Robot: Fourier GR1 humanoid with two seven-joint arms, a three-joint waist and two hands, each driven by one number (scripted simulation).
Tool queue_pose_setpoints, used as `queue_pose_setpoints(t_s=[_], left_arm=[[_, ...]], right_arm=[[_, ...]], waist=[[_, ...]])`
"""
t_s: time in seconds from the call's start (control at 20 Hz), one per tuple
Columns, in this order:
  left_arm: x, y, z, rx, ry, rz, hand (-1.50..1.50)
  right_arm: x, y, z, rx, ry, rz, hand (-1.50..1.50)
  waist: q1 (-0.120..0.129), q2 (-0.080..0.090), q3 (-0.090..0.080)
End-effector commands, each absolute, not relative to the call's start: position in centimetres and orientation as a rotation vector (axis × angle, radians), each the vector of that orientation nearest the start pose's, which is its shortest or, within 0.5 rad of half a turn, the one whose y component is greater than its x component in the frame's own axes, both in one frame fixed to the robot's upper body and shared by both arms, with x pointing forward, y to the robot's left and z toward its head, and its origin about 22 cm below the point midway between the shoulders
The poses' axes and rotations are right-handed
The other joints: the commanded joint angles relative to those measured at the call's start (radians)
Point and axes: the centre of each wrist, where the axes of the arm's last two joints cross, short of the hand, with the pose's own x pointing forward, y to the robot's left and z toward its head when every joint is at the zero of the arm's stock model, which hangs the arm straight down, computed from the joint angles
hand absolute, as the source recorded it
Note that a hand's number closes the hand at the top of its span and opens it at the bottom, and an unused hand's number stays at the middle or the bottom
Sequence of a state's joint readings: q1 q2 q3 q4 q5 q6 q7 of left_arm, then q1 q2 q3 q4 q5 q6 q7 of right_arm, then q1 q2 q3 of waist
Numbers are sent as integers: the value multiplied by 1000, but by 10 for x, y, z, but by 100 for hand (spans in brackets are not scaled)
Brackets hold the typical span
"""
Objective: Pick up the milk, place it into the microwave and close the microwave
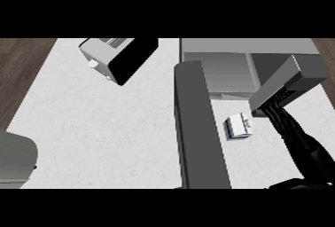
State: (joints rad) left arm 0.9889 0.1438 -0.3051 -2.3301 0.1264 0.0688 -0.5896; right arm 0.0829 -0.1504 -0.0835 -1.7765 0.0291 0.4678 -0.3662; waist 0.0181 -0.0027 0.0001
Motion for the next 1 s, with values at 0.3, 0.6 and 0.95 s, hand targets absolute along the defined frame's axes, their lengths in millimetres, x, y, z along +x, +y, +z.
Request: queue_pose_setpoints(t_s=[0.3,0.6,0.95], left_arm=[[9,236,56,107,-1992,202,-150],[9,247,50,102,-1984,205,-150],[3,241,63,101,-1994,180,-150]], right_arm=[[257,-289,6,119,-1965,516,-150],[285,-287,-24,13,-1931,478,-150],[297,-293,-54,21,-1901,525,-150]], waist=[[0,1,0],[3,4,1],[2,4,1]])
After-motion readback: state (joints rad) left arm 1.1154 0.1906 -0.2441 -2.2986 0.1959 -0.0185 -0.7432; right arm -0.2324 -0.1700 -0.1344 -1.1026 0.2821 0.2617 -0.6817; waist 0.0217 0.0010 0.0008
